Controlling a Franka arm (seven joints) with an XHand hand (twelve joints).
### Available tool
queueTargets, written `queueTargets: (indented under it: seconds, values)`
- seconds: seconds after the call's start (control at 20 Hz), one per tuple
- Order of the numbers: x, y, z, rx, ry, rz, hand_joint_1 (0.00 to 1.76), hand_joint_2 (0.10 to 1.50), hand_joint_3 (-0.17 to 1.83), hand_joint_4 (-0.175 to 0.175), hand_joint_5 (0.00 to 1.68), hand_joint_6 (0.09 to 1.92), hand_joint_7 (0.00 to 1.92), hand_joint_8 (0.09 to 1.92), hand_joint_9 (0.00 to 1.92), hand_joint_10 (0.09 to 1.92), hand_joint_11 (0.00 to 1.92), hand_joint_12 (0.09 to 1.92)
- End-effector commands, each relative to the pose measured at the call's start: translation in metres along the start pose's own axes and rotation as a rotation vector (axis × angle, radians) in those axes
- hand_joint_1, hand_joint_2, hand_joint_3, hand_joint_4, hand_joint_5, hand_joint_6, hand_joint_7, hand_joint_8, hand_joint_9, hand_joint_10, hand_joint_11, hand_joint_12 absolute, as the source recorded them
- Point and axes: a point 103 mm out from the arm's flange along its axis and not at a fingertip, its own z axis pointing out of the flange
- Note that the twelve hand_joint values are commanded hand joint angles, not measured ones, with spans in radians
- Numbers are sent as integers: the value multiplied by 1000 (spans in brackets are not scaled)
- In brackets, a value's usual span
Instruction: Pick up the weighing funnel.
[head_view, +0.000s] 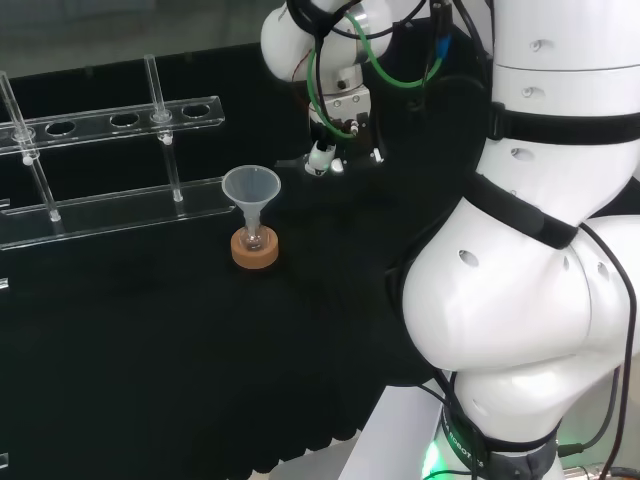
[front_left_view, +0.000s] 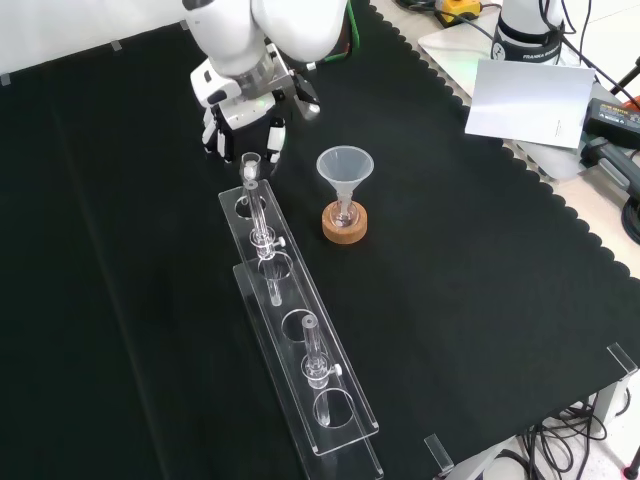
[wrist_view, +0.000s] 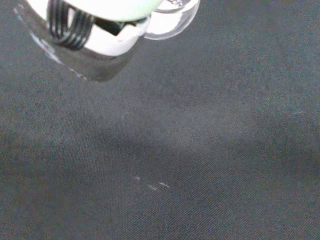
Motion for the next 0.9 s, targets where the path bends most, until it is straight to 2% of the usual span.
queueTargets:
  seconds: [0.05, 0.35, 0.9]
  values:
    - [-15, -8, -12, -39, 43, 18, 1129, 683, 589, 175, 1296, 603, 697, 662, 1055, 330, 864, 1040]
    - [-22, -21, -29, -70, 57, 30, 1128, 687, 586, 175, 1290, 613, 686, 663, 1059, 322, 870, 1032]
    - [-36, -56, -59, -127, 123, 48, 1126, 692, 582, 175, 1283, 625, 676, 666, 1057, 313, 872, 1028]
